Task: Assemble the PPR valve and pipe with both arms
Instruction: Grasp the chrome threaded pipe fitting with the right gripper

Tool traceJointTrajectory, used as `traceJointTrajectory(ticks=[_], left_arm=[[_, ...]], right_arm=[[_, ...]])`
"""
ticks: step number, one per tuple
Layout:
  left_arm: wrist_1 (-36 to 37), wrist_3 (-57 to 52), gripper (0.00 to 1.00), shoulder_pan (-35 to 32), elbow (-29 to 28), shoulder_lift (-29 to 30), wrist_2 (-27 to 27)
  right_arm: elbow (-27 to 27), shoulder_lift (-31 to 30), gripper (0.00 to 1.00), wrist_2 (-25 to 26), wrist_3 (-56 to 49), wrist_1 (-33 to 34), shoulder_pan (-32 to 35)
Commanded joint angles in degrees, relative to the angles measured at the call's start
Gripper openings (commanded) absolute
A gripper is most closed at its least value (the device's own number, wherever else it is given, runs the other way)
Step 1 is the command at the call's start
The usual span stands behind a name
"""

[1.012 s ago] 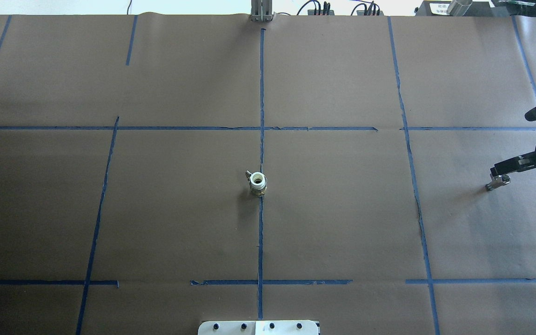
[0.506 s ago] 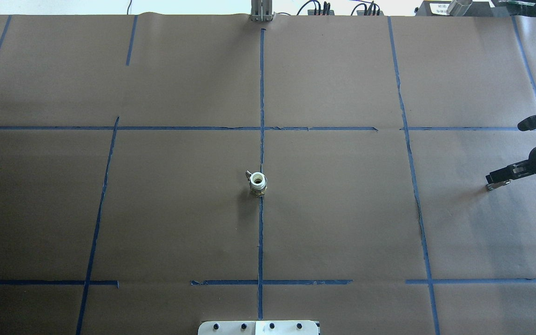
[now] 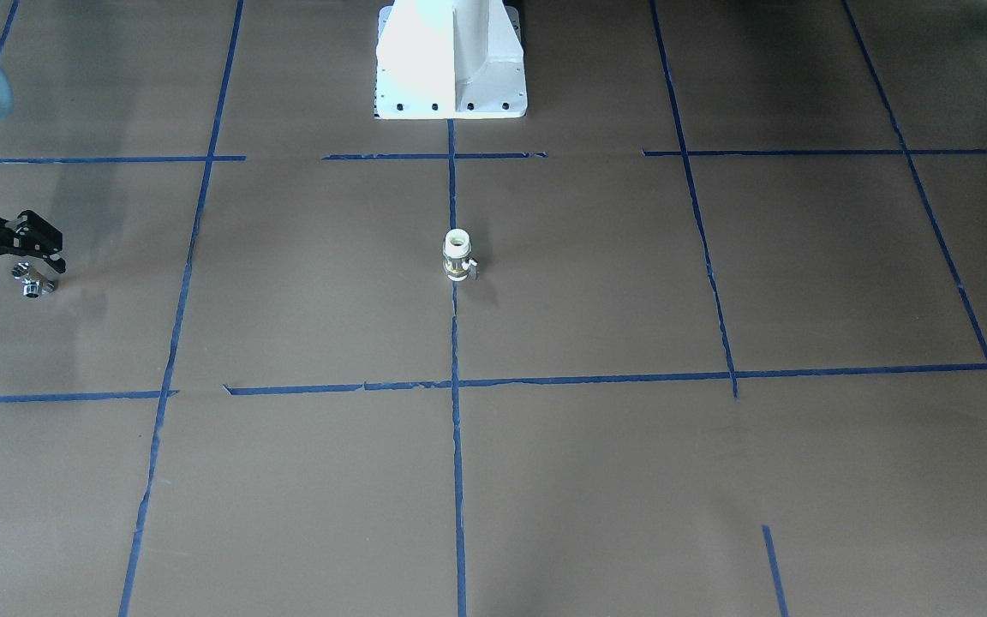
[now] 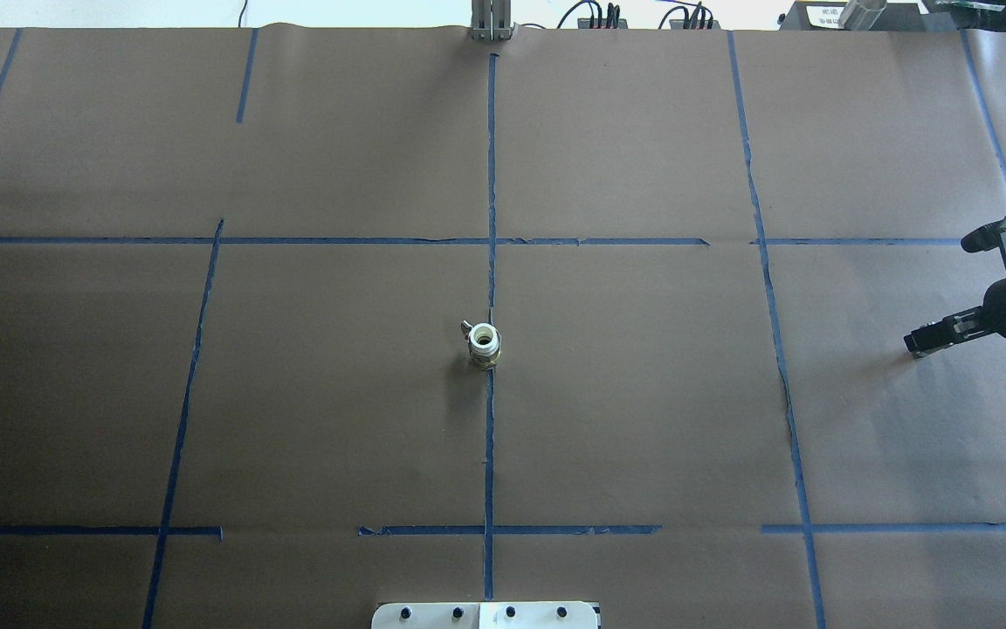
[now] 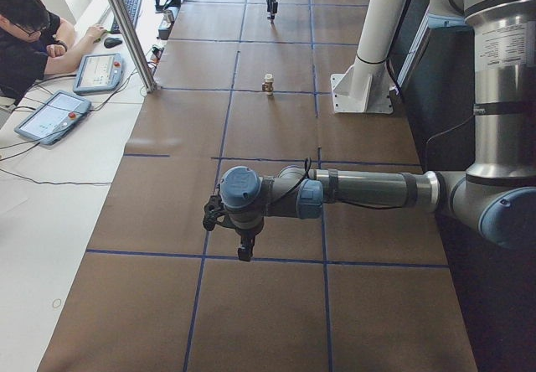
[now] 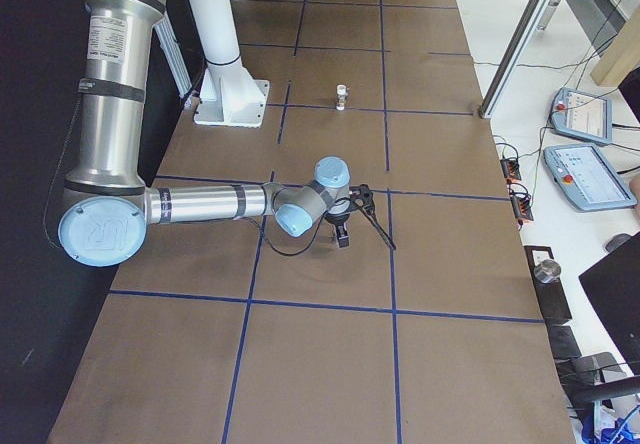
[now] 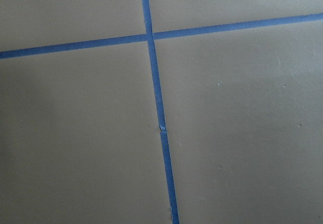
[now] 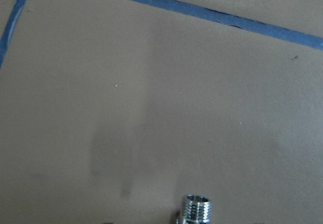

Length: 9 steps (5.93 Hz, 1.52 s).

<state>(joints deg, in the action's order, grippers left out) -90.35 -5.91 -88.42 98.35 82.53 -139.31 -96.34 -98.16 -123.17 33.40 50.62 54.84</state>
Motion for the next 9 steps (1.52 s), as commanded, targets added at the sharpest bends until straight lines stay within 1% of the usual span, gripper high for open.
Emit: traceJointTrajectory(ticks=[1,2,3,4,5,6,7,8,9], left_arm=[[0.0,0.0,1.0,0.0,0.0,0.0,0.0],[0.0,0.0,1.0,0.0,0.1,0.0,0.0],[0.0,0.0,1.0,0.1,0.0,0.1,0.0],[0.0,0.0,1.0,0.0,0.1,0.0,0.0],[0.0,0.0,1.0,0.1,0.2,0.1,0.1],[0.0,0.0,1.0,0.0,0.3,0.0,0.1],[0.0,0.0,1.0,0.0,0.3,0.0,0.0],[0.0,-0.1,1.0,0.0,0.3,0.0,0.0],[0.2,0.3,1.0,0.1,-0.2,0.1,0.2]], right_arm=[[0.1,-0.4,0.22,0.5,0.0,0.0,0.1],[0.1,-1.6,0.16,0.6,0.0,0.0,0.0],[-0.1,-1.9,0.16,0.6,-0.1,0.0,0.0],[-0.5,-1.6,0.03,0.5,0.3,0.0,-0.1],[-0.6,-1.2,0.01,0.3,0.6,0.0,-0.2],[-2.3,-0.4,0.0,-0.1,0.6,0.6,0.0],[-4.4,0.9,0.01,-0.1,0.6,3.1,-0.1],[-5.3,6.4,0.01,-0.2,0.6,8.8,-0.2],[-5.5,14.1,0.02,0.1,0.7,15.9,-1.9]])
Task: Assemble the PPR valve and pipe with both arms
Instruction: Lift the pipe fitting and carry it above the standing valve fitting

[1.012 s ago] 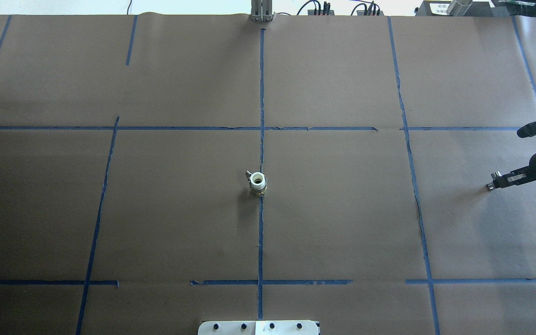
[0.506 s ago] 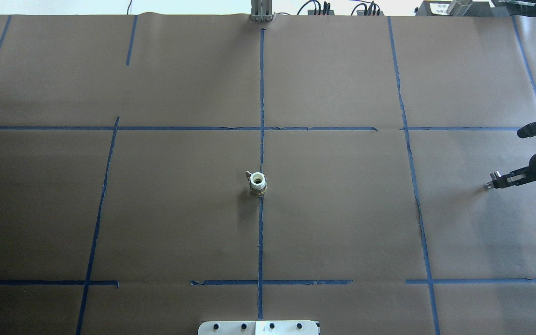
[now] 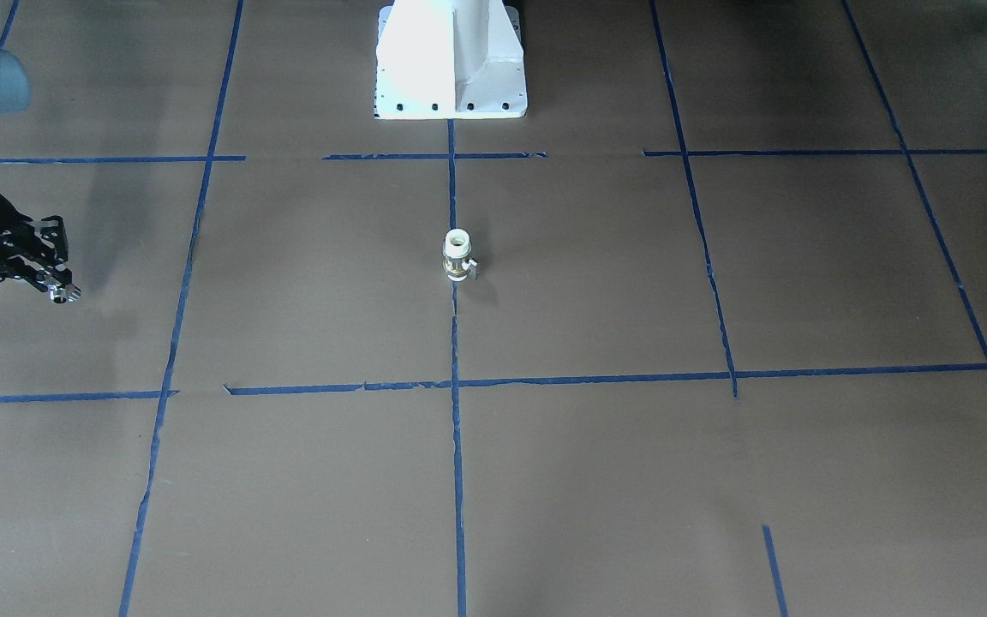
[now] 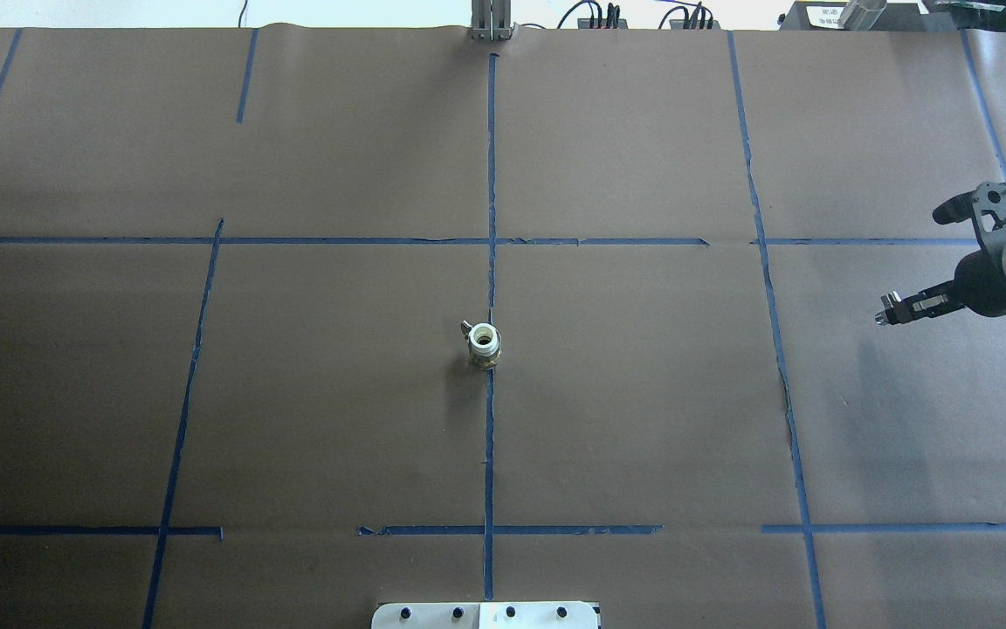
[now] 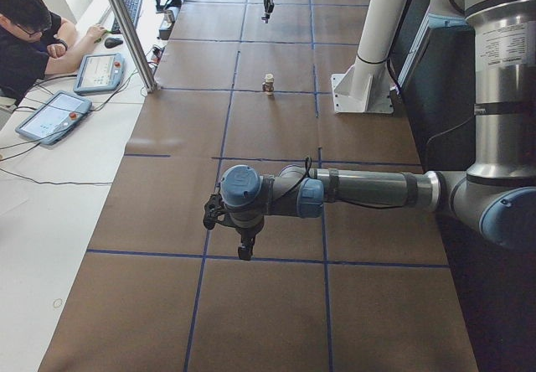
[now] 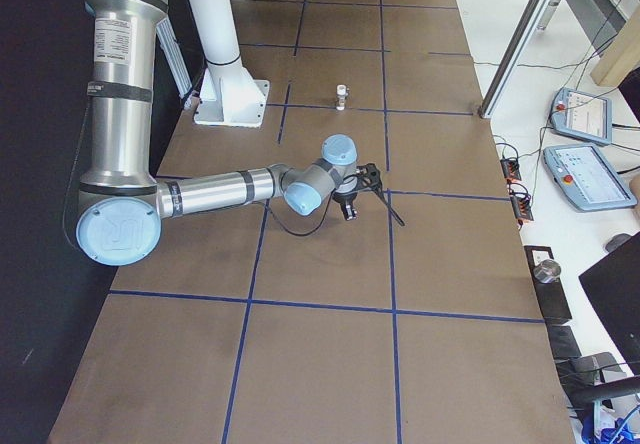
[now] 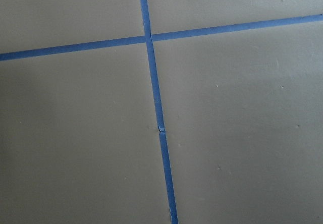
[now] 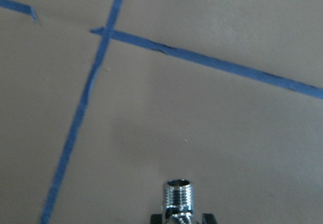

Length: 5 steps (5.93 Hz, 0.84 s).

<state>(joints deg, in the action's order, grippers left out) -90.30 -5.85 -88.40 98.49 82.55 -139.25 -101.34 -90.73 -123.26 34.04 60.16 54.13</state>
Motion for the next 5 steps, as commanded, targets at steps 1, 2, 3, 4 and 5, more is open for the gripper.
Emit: traceJointTrajectory(ticks=[1,2,3,4,5], left_arm=[[0.2,0.2,1.0,0.1,-0.3,0.0,0.5],[0.2,0.3,1.0,0.1,-0.3,0.0,0.6],[0.1,1.9,1.0,0.1,-0.3,-0.1,1.3],[0.1,2.0,1.0,0.1,-0.1,0.1,3.4],[0.1,2.2,1.0,0.1,-0.1,0.1,3.5]], right_arm=[[-2.1,13.0,0.01,0.5,5.7,15.5,-3.0],[-2.5,19.3,0.0,0.6,15.4,21.4,-4.9],[-2.6,24.7,0.0,1.7,26.5,25.2,-7.9],[-3.8,29.2,0.0,3.2,33.5,30.8,-9.5],[-5.8,34.5,0.0,6.0,45.8,37.7,-12.8]])
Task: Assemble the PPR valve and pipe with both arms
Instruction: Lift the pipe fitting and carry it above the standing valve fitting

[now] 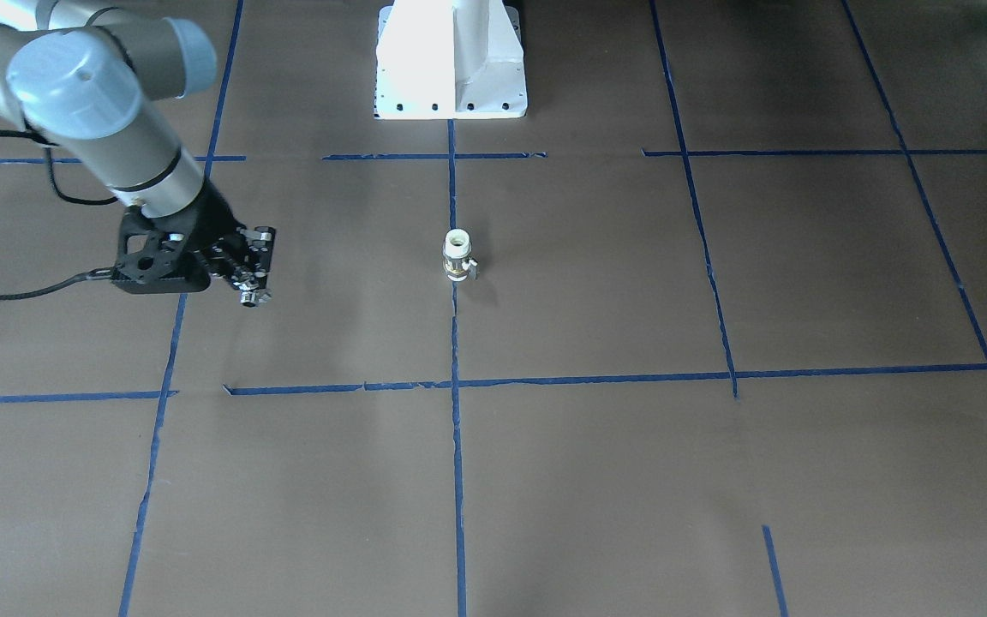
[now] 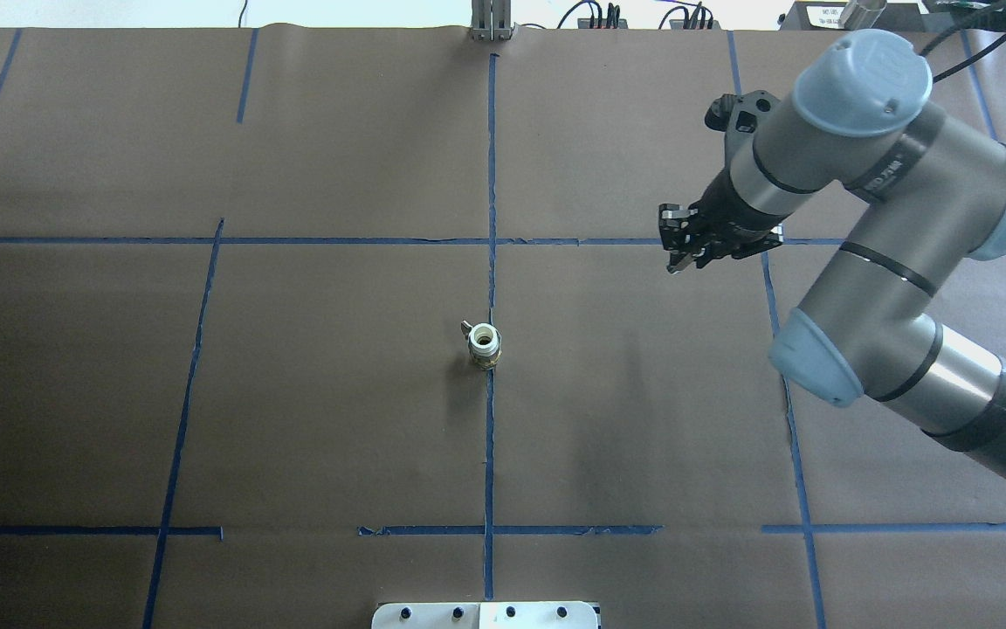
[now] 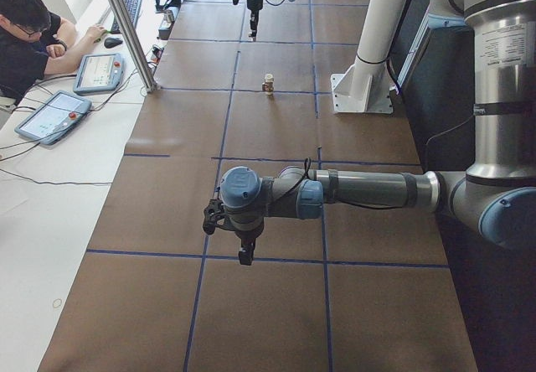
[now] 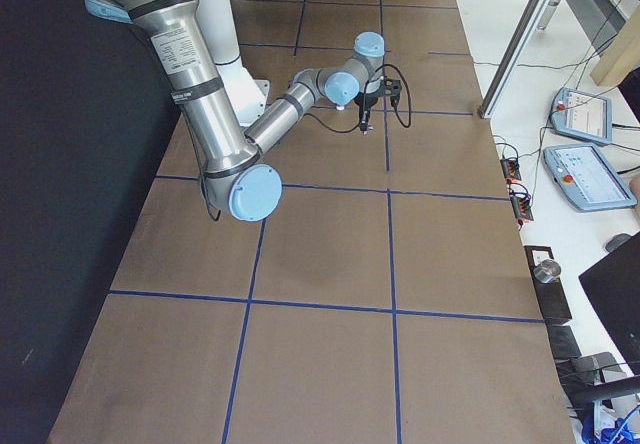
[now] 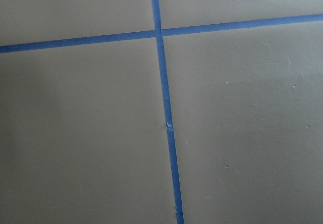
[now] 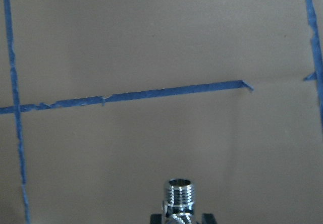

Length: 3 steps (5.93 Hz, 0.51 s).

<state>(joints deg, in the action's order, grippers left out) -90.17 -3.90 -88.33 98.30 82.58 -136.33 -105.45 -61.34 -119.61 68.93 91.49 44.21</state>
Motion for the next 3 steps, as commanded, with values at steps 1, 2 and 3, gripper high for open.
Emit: traceJointTrajectory(ticks=[1,2,3], left_arm=[[0.0,0.3,1.0,0.0,0.1,0.0,0.5],[-0.1,0.3,1.0,0.0,0.1,0.0,0.5],[-0.1,0.3,1.0,0.0,0.1,0.0,0.5]], right_arm=[[-1.8,8.2,0.0,6.1,21.5,7.1,-6.4],[-1.3,10.9,0.0,9.6,27.6,7.5,-10.3],[-0.3,14.9,0.0,11.4,33.4,10.4,-13.5]])
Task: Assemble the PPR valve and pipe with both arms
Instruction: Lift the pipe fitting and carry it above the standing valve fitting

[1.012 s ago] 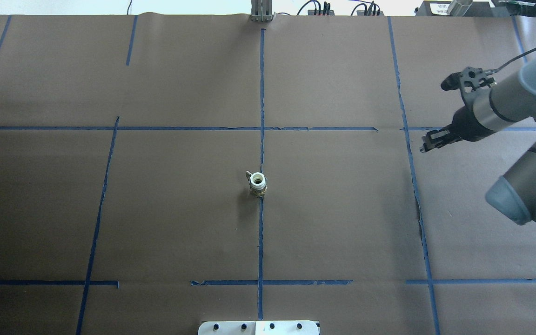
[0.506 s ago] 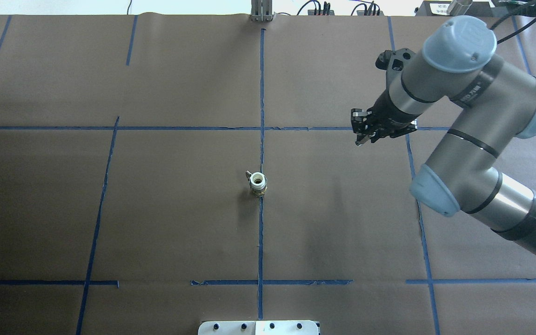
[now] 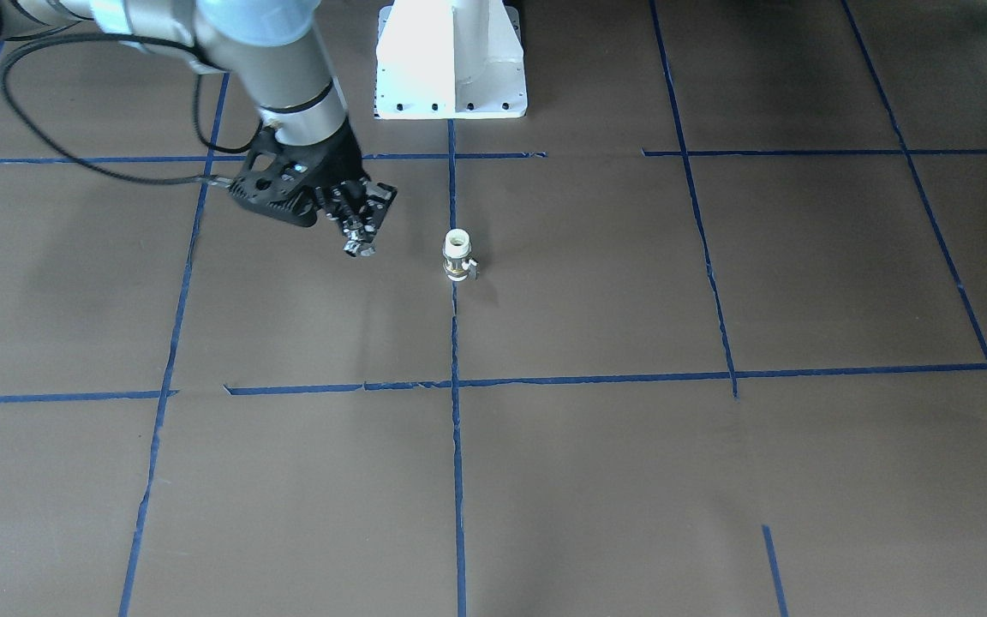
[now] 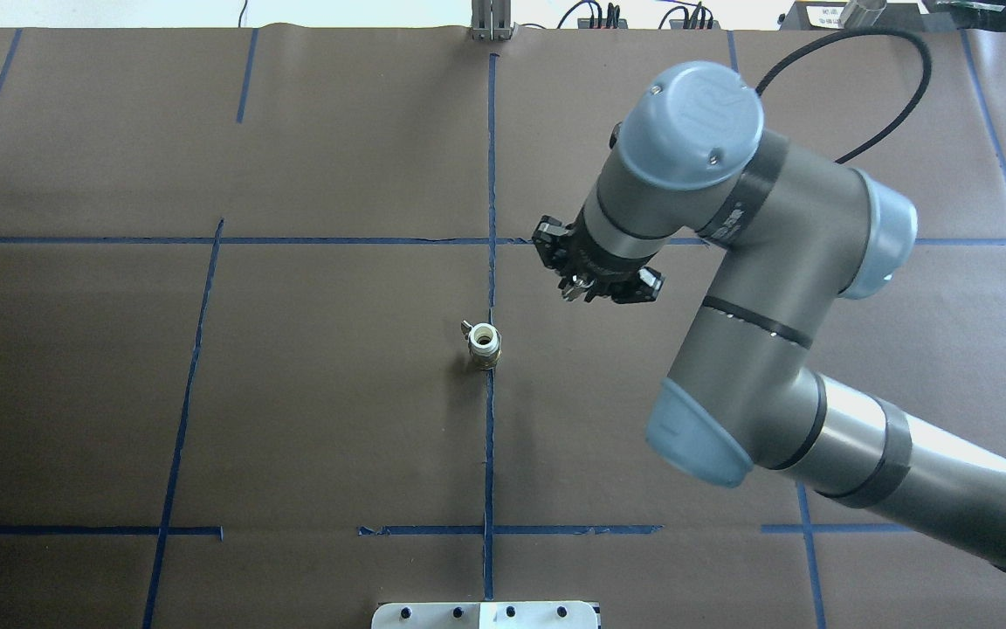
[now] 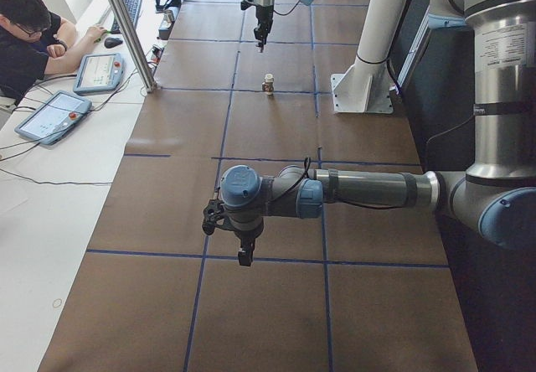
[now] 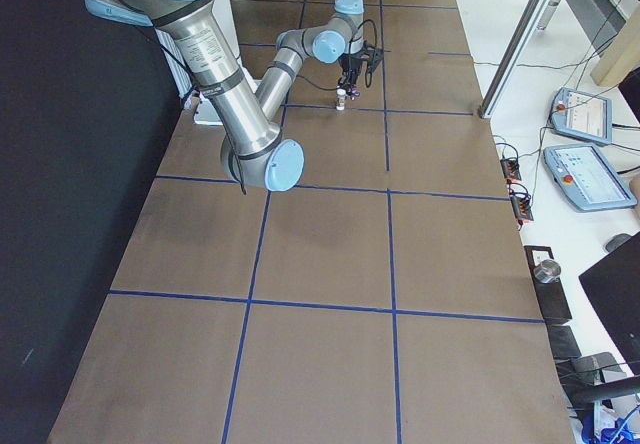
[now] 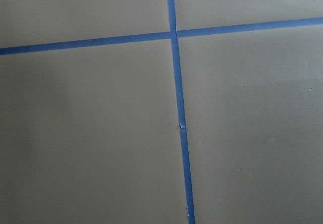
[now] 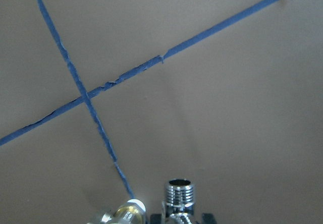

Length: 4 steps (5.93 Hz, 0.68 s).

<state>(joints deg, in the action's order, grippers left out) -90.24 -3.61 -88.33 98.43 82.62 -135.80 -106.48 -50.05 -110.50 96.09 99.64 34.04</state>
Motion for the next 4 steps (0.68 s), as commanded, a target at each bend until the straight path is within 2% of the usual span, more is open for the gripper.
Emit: traceJointTrajectory(ticks=[1,2,4], left_arm=[[0.0,0.0,1.0,0.0,0.0,0.0,0.0],[0.0,0.0,1.0,0.0,-0.1,0.0,0.0],[0.0,0.0,1.0,0.0,0.0,-0.1,0.0]], right_arm=[[2.7,6.2,0.0,4.3,10.3,4.5,-5.8],[5.5,7.6,0.0,4.8,13.9,4.7,-7.7],[11.4,11.4,0.0,6.5,14.5,4.7,-7.8]])
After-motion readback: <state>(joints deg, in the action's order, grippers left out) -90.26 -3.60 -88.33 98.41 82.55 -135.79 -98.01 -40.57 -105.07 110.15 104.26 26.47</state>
